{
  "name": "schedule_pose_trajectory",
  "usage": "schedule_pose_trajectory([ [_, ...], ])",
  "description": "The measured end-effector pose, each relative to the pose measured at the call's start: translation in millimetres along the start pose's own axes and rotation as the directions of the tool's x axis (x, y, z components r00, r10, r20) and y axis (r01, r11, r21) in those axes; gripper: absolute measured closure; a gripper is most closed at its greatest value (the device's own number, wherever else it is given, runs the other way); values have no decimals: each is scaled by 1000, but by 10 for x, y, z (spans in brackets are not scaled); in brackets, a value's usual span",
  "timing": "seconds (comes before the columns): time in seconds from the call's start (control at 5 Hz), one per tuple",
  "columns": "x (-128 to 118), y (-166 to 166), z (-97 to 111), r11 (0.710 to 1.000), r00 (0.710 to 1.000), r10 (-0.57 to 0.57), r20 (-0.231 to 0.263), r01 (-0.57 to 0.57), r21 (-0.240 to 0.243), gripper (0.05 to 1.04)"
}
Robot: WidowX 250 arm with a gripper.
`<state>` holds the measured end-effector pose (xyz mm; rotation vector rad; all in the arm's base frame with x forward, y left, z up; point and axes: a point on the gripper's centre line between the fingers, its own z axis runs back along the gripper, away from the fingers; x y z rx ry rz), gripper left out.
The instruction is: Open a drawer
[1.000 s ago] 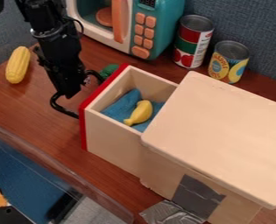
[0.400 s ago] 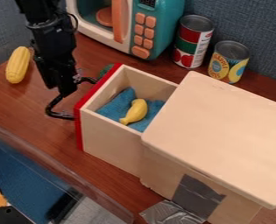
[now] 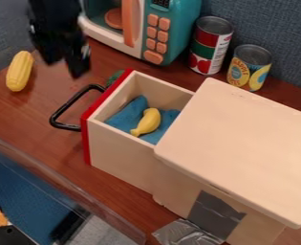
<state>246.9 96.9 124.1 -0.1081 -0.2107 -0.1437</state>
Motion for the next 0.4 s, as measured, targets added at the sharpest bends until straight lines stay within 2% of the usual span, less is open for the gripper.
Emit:
schedule_pose_trajectory([
  [0.2,81,-320,277,1000,1000,8,29,-7,-21,83],
  [0.4,181,-696,388,999,999,-13,45,15,-49,83],
])
